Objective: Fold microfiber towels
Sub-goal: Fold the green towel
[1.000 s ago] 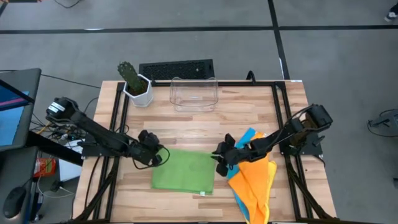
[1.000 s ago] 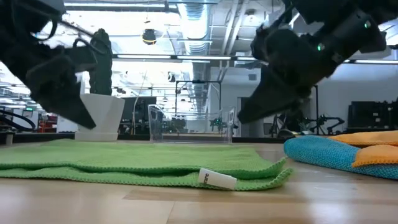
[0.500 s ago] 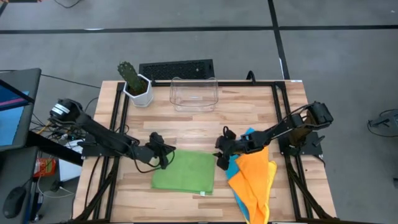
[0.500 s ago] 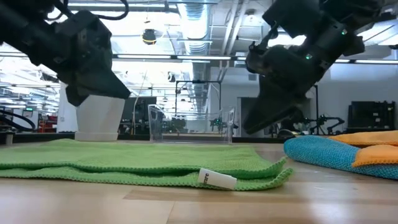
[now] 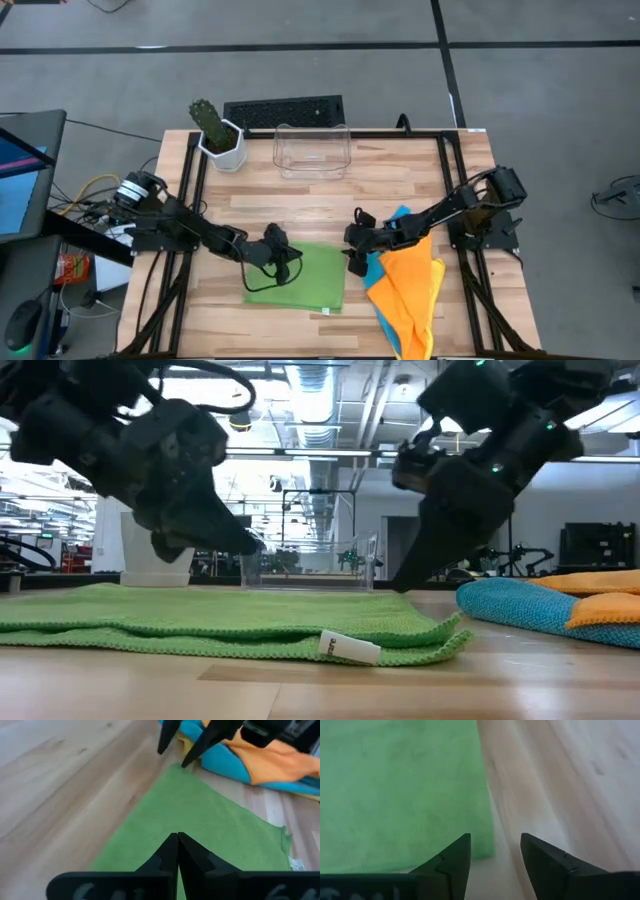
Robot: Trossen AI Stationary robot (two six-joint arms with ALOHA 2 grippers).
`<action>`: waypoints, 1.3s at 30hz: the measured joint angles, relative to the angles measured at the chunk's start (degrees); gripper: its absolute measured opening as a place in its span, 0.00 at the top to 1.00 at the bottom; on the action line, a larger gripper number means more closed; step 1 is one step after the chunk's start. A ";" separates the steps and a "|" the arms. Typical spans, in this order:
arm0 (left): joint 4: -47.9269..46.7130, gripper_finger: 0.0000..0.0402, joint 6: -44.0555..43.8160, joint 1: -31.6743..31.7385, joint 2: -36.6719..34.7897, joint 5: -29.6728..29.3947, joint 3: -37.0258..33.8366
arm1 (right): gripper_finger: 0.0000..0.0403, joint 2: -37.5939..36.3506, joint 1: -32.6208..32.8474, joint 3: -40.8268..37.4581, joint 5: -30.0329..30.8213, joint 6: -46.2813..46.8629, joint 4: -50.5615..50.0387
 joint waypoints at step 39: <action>-6.89 1.00 -1.91 3.82 4.85 1.86 2.92 | 0.92 3.16 -0.01 14.52 -2.36 -6.42 -9.50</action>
